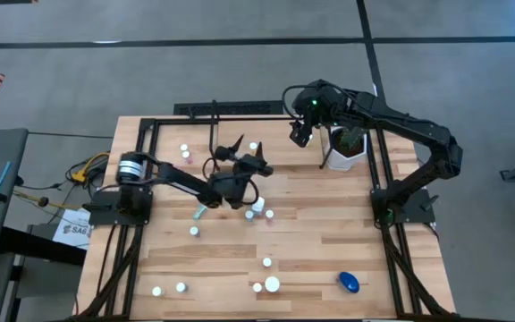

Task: Pick and place medicine bottles onto shelf by color
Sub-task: Put the yellow pill bottle on the shelf

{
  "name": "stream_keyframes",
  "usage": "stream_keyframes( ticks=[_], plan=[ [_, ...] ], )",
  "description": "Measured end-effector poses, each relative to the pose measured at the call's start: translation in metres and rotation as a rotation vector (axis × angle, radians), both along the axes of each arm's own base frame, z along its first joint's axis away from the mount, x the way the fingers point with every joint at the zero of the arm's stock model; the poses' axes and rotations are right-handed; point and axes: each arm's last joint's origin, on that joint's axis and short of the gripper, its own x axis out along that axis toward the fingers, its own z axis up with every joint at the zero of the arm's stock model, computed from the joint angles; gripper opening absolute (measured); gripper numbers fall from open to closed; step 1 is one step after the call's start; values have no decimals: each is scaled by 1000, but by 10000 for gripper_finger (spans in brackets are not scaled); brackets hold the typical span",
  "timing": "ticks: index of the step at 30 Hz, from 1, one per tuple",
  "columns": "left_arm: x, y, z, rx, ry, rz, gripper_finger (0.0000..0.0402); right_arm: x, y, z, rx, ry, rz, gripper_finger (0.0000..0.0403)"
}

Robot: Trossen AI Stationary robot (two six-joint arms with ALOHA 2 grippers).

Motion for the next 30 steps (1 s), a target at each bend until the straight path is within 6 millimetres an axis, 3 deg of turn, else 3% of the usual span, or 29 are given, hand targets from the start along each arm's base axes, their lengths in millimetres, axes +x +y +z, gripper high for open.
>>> stream_keyframes(
  ticks=[3,6,12,15,19,30],
  plan=[
    [-1,2,20,-6,164,-38,287,0,0,0,0,0,0,270],
    [-7,17,34,-86,290,-146,287,0,0,0,0,0,0,270],
    [-26,83,57,-551,437,-441,287,0,0,0,0,0,0,270],
    [-27,110,65,-663,440,-547,287,0,0,0,0,0,0,270],
    [-24,126,58,-747,478,-668,287,0,0,0,0,-1,0,270],
    [-16,127,32,-873,519,-737,287,0,0,0,0,-1,0,270]
  ],
)
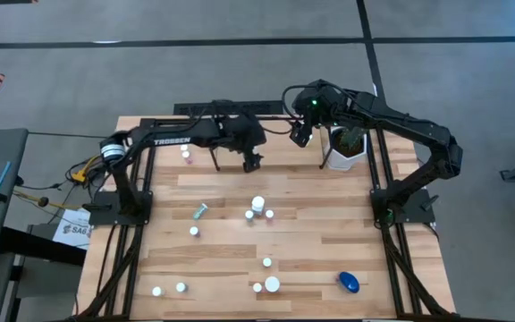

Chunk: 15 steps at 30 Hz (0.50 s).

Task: Pick and place medicine bottles onto shelf by color
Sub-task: Put the yellow pill bottle on the shelf

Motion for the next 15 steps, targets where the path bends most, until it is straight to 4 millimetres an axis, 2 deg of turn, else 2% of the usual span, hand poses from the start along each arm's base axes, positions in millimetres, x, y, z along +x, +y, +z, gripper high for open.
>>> stream_keyframes(
  ticks=[3,15],
  plan=[
    [1,6,-9,7,32,5,287,0,0,0,0,0,0,270],
    [-4,19,-10,37,29,43,287,0,0,0,0,0,0,270]
  ],
)
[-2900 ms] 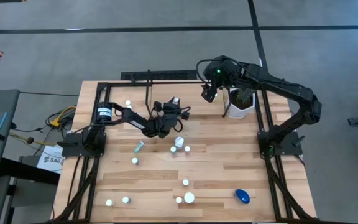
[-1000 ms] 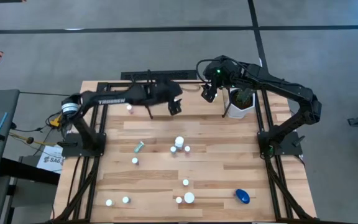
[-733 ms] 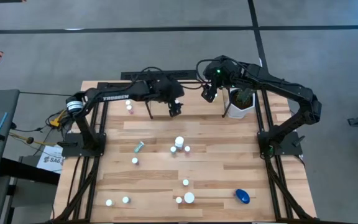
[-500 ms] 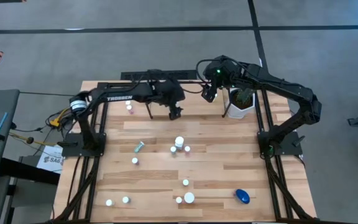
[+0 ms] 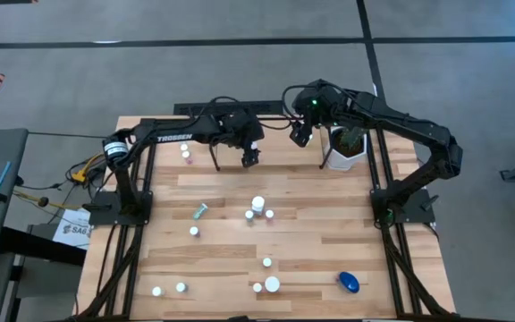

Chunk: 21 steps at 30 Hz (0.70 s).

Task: Pick and place medicine bottles onto shelf by color
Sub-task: Put the yellow pill bottle on the shelf

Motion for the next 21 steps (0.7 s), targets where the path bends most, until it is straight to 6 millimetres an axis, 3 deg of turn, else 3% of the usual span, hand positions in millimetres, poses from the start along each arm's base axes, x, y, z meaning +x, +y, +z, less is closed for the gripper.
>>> stream_keyframes(
  ticks=[13,21],
  plan=[
    [-5,7,-5,6,8,8,294,0,0,0,0,0,1,270],
    [0,13,-22,3,40,-9,303,0,0,0,1,3,0,270]
  ],
)
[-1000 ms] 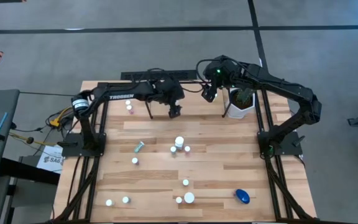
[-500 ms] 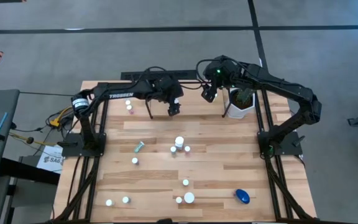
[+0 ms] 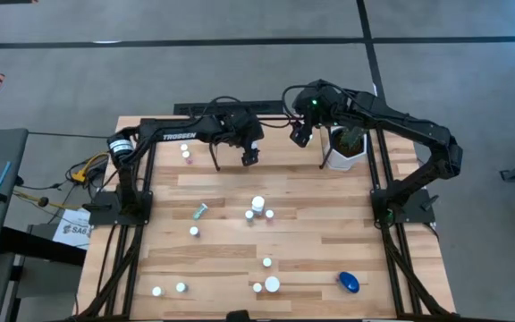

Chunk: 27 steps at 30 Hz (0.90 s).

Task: Pick and place medicine bottles onto shelf by color
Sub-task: Put the yellow pill bottle on the shelf

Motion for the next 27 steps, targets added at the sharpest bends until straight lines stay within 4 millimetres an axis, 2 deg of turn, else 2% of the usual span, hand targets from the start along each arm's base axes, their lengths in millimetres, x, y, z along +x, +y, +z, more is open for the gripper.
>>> stream_keyframes(
  ticks=[9,27],
  plan=[
    [0,3,-4,26,29,-4,289,0,0,0,-1,-1,0,270],
    [0,5,-5,49,43,-9,155,0,0,0,-1,-1,0,270]
  ],
)
